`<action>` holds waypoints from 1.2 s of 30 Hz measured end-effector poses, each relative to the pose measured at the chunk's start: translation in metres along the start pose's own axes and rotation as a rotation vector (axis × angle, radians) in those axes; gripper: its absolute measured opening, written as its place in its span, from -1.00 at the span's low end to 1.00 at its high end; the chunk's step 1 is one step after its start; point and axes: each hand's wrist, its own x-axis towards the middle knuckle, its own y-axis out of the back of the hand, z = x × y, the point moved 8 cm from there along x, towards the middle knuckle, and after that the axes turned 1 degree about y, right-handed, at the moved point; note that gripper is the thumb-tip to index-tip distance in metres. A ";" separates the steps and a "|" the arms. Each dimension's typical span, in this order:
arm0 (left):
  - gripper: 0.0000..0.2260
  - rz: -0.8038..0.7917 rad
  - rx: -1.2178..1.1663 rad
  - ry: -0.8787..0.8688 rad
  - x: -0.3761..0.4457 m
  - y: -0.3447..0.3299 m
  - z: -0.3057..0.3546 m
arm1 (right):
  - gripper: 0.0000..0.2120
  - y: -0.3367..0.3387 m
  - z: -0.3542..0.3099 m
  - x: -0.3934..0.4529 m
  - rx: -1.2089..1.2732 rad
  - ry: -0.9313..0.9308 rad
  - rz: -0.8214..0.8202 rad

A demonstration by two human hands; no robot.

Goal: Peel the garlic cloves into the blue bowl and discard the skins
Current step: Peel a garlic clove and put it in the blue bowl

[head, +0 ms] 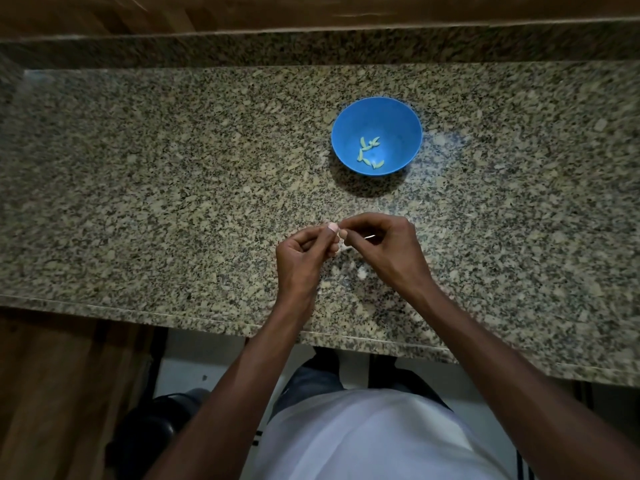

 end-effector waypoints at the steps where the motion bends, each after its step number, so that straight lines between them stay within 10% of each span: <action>1: -0.80 -0.001 0.002 0.002 0.000 0.000 0.000 | -0.88 0.000 0.000 0.000 -0.012 0.006 0.006; 17: -0.84 -0.109 0.358 -0.184 0.004 0.005 0.020 | -0.94 -0.014 -0.030 -0.002 -0.345 0.363 -0.132; 27: -0.88 -0.009 0.157 -0.065 0.002 0.008 0.014 | -0.84 -0.009 0.023 0.002 -0.070 -0.175 -0.122; 36: -0.81 -0.015 0.057 -0.019 0.003 0.003 0.004 | -0.85 0.016 0.039 -0.005 0.045 -0.228 -0.064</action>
